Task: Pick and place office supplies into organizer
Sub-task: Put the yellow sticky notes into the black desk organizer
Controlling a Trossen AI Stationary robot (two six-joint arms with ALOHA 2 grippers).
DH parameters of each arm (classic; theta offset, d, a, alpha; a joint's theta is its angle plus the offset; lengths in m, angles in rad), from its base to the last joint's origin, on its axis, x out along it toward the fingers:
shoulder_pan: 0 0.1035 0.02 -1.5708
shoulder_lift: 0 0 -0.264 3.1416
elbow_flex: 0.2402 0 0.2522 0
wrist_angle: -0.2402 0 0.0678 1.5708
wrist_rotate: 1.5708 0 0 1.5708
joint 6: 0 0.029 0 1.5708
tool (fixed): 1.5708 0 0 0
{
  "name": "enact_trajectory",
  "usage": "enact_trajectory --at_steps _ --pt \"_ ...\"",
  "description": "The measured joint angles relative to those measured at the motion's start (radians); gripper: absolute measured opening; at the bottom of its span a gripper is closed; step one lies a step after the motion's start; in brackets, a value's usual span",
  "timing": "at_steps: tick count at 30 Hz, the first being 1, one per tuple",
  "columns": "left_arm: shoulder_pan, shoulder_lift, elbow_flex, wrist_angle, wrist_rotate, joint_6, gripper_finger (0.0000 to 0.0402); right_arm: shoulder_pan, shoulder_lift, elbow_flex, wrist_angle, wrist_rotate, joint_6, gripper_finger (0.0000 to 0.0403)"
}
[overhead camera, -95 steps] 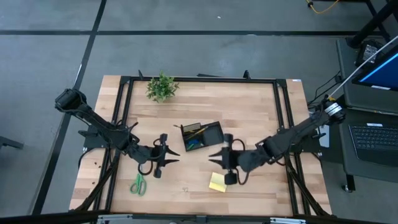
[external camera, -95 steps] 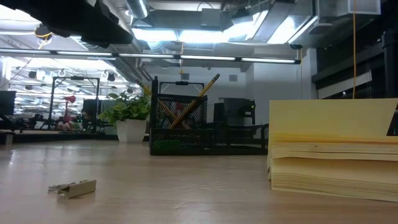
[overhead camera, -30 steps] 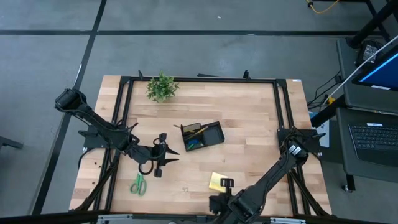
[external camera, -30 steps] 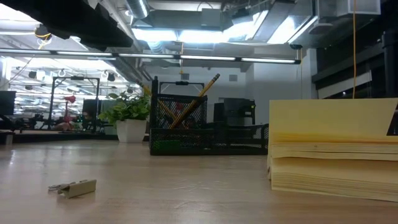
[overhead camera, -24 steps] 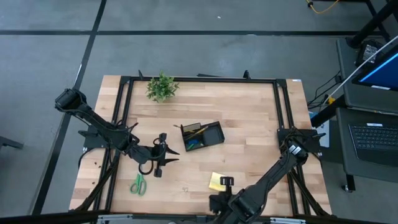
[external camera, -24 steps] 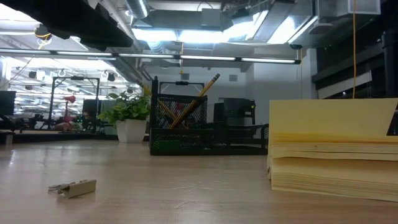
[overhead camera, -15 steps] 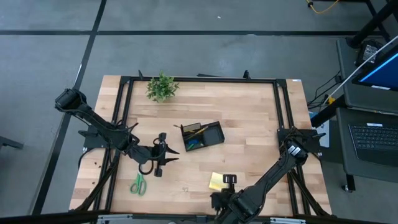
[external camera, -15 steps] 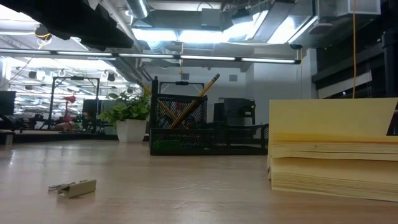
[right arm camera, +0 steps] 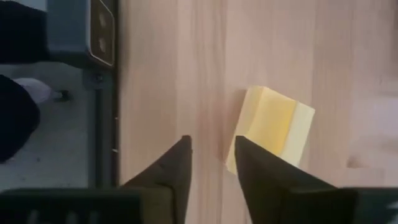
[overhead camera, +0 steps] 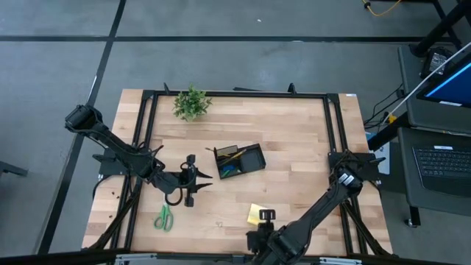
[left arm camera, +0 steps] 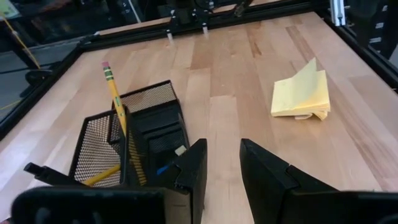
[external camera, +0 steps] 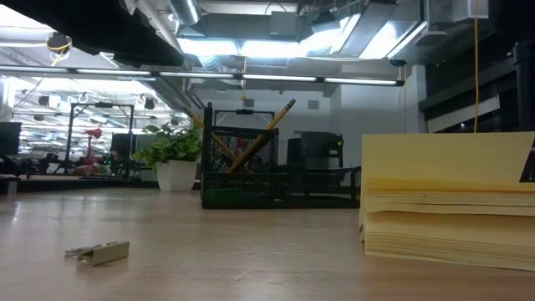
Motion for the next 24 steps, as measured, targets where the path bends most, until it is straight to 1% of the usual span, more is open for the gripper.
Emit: enact_trajectory --at_steps 3,7,11,14,17,24 --pt "0.0 0.0 0.0 0.0 0.0 0.0 0.009 -0.002 0.023 0.0 -0.003 -0.005 -0.026 0.0144" --pt "0.0 0.0 0.0 0.0 0.0 0.0 0.009 -0.003 0.058 0.0 -0.002 -0.006 -0.062 0.0159" --pt "0.0 0.0 0.0 0.0 0.0 0.0 0.009 -0.004 0.079 0.0 -0.001 -0.003 -0.075 0.0161" --pt "0.0 0.0 0.0 0.0 0.0 -0.001 0.009 -0.004 0.088 0.0 -0.004 0.024 -0.056 0.0161" --pt "0.0 0.0 0.0 0.0 0.0 -0.002 0.009 -0.004 0.089 -0.001 -0.007 0.049 -0.05 0.0156" --pt "0.0 0.0 0.0 0.0 0.0 -0.003 0.009 -0.006 0.09 -0.001 -0.017 0.052 -0.054 0.0143"
